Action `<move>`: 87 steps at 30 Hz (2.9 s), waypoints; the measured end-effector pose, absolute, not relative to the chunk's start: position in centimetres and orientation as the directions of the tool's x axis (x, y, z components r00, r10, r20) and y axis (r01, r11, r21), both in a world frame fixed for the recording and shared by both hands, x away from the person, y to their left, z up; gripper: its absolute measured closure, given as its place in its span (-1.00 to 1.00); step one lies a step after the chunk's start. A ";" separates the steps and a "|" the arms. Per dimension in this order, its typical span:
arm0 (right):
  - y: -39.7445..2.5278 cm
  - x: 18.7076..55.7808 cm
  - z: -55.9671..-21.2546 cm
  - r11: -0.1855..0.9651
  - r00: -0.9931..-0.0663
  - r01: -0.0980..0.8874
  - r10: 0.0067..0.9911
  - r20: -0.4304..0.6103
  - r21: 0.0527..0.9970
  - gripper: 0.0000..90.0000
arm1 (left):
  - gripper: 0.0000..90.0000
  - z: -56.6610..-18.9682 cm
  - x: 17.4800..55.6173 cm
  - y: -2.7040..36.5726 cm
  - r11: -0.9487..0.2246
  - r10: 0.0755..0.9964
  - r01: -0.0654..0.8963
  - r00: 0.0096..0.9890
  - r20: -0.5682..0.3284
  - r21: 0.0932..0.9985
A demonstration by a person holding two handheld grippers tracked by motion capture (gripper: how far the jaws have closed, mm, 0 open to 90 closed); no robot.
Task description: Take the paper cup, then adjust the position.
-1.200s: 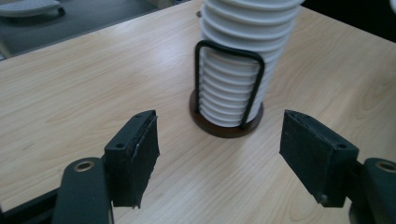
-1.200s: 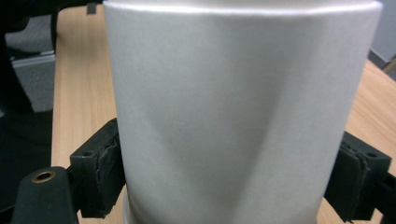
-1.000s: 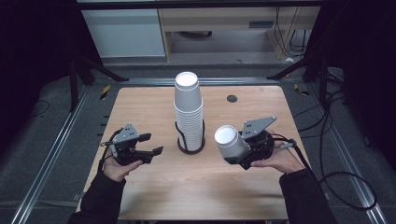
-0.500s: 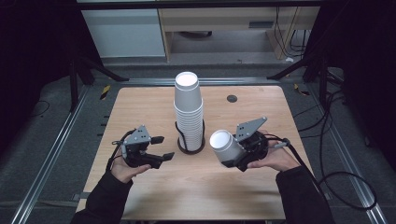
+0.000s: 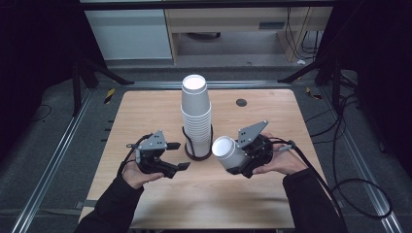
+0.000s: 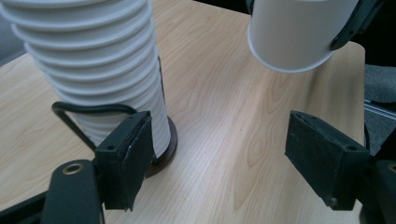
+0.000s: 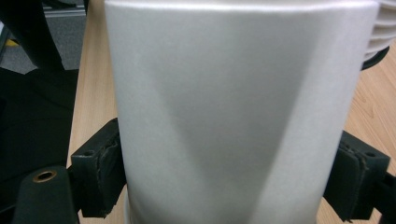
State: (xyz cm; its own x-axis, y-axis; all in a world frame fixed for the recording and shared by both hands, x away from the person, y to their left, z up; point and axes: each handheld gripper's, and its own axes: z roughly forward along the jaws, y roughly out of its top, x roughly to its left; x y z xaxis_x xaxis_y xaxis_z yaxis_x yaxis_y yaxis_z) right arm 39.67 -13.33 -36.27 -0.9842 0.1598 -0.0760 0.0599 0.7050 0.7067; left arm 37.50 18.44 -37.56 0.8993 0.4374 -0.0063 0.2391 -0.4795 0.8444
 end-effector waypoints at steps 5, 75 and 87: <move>-13.1 39.5 -36.5 0.713 -0.987 0.056 0.147 -0.070 0.699 -0.66 | -0.51 -37.9 37.5 17.9 -0.494 0.421 0.239 0.907 -0.010 0.836; -10.2 38.9 -39.3 0.768 -0.999 0.007 0.033 -0.030 0.640 -0.64 | -0.58 -38.2 38.0 9.7 -0.557 0.193 0.185 0.977 -0.090 0.810; -10.1 38.9 -39.5 0.765 -0.999 0.013 0.032 -0.018 0.643 -0.65 | -0.52 -38.2 37.9 9.8 -0.556 0.204 0.204 0.973 -0.105 0.806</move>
